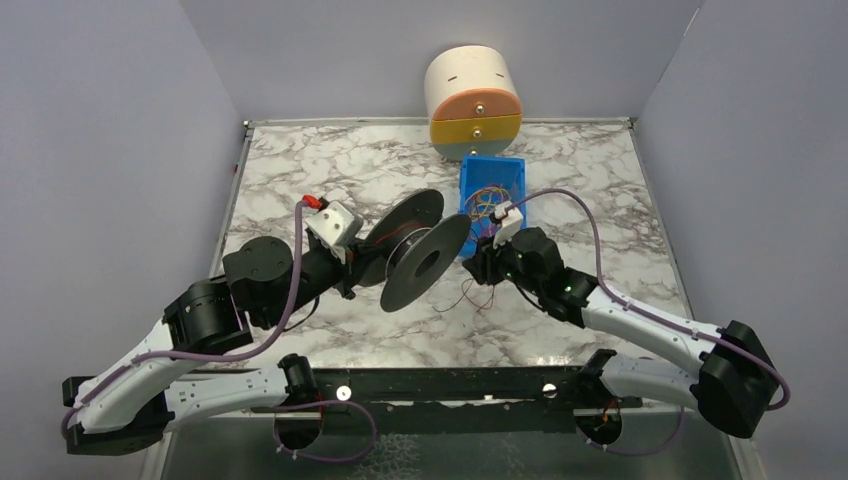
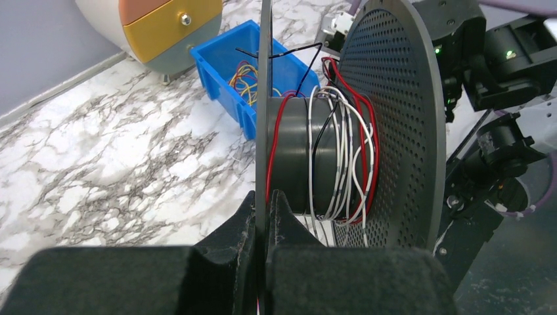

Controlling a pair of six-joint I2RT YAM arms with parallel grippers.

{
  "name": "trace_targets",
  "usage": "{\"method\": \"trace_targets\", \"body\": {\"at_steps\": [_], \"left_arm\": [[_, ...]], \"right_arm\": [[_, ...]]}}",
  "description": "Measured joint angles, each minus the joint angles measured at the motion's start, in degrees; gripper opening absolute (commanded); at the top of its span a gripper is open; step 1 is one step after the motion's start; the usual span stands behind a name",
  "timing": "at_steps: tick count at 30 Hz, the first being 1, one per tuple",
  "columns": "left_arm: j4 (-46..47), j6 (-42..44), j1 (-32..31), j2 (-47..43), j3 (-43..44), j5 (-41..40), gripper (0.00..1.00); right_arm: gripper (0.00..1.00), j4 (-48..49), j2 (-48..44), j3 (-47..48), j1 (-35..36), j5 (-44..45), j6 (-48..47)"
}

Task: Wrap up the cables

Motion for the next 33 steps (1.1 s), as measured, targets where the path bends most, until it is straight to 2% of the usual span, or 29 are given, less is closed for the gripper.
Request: {"method": "trace_targets", "body": {"at_steps": [12, 26, 33], "left_arm": [[3.67, -1.88, 0.0, -3.1, 0.61, -1.38, 0.0], [8.85, -2.78, 0.0, -4.92, 0.61, -4.35, 0.0], [9.92, -3.5, 0.0, -5.05, 0.61, -4.46, 0.0]], "right_arm": [[0.46, 11.85, 0.11, -8.13, 0.0, -4.28, 6.95], [0.38, 22.03, 1.51, -14.4, -0.02, -7.15, 10.1], [0.47, 25.73, 3.37, -14.91, -0.02, -7.17, 10.8]]}}
